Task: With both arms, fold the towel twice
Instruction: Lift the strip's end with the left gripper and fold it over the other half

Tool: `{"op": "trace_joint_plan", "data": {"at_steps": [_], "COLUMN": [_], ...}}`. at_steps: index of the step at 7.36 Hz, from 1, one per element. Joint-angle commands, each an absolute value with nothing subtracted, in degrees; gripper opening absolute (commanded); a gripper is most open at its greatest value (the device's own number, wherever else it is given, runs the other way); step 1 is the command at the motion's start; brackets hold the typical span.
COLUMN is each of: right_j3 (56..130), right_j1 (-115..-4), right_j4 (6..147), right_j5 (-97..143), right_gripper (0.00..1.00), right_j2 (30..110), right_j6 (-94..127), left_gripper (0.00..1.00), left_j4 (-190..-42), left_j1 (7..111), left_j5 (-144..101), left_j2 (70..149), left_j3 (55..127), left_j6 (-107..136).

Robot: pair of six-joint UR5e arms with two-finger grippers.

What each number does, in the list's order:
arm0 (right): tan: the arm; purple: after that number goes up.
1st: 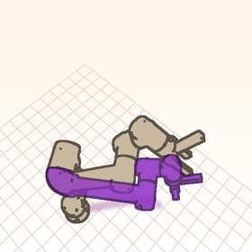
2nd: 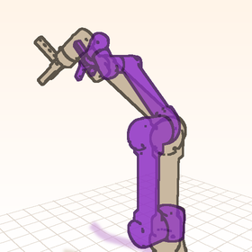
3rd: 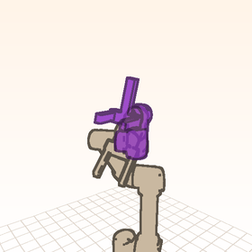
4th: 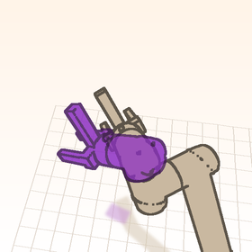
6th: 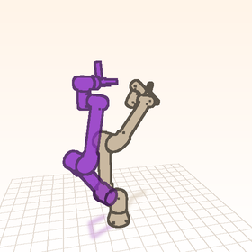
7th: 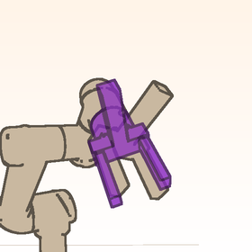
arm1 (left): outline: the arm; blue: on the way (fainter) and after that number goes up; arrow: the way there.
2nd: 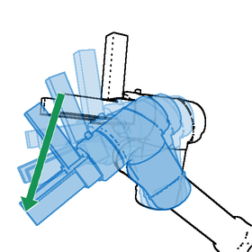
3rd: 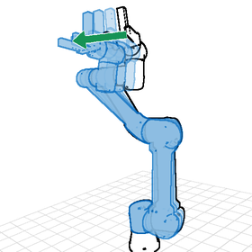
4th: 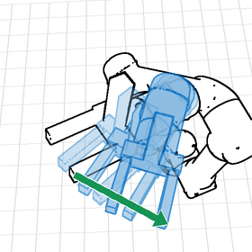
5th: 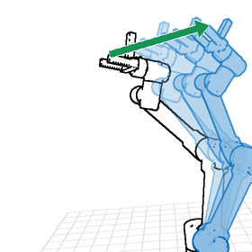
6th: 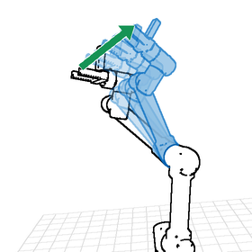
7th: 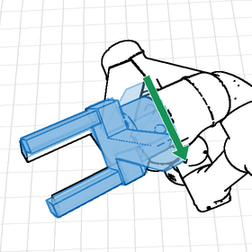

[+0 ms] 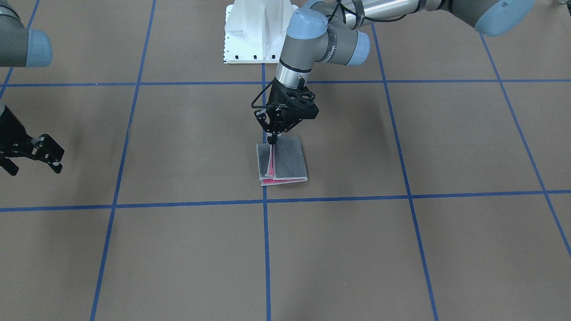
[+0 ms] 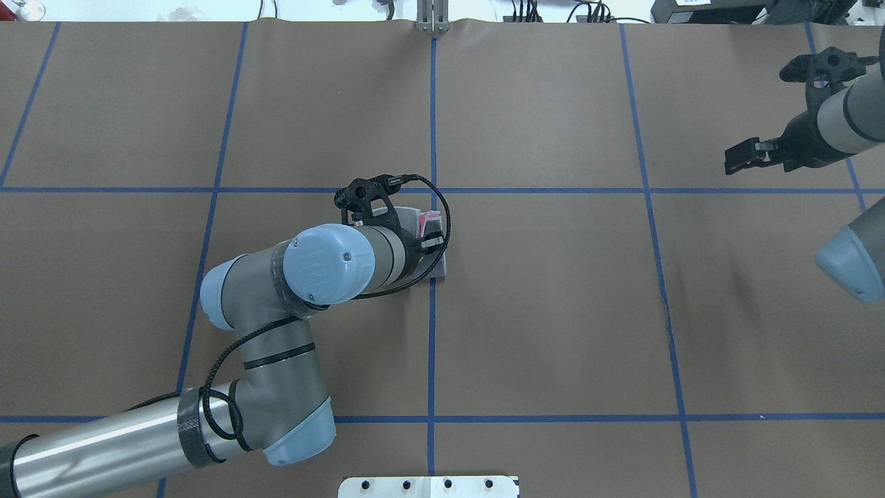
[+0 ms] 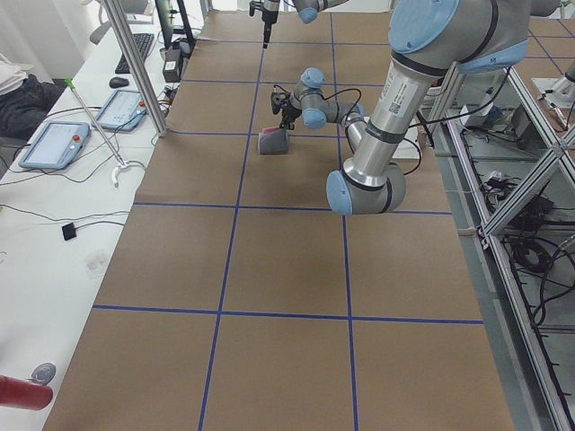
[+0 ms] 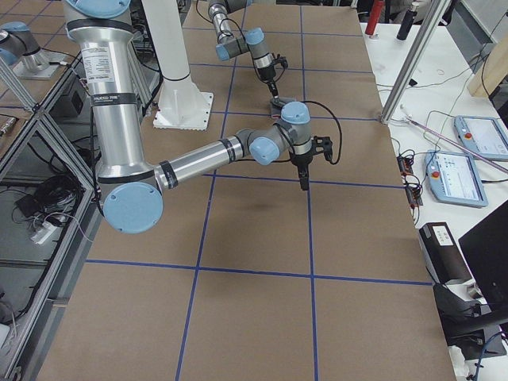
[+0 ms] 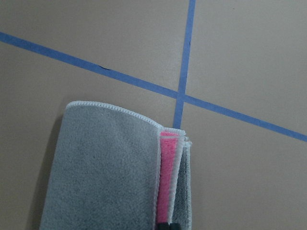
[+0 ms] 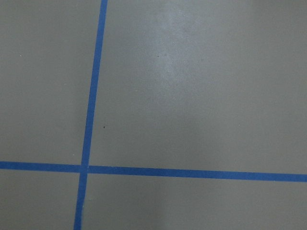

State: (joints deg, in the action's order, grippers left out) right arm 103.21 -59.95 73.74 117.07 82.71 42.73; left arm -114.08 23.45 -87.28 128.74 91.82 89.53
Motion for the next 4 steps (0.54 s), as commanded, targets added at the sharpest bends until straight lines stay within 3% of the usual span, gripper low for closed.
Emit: {"op": "trace_joint_plan", "data": {"at_steps": [1,2,4], "right_j3": [103.2,103.1,103.1], "right_j1": [-59.9,-59.9,-59.9], "right_j4": [73.7,73.7,73.7], "right_j5": [117.0,117.0,117.2], "right_gripper": [1.00,1.00,1.00], "right_j2": [82.7,82.7,82.7], "right_j6": [42.8,42.7,42.7], "left_gripper": [0.00,0.06,0.58], "left_j4": [-114.1,-114.1,-114.1], "left_j1": [23.5,23.5,23.5], "left_j5": [-87.3,-87.3,-87.3], "left_j2": [128.8,130.2,132.9], "left_j3": [91.4,90.3,86.8], "left_j6": [89.6,89.6,89.6]}}
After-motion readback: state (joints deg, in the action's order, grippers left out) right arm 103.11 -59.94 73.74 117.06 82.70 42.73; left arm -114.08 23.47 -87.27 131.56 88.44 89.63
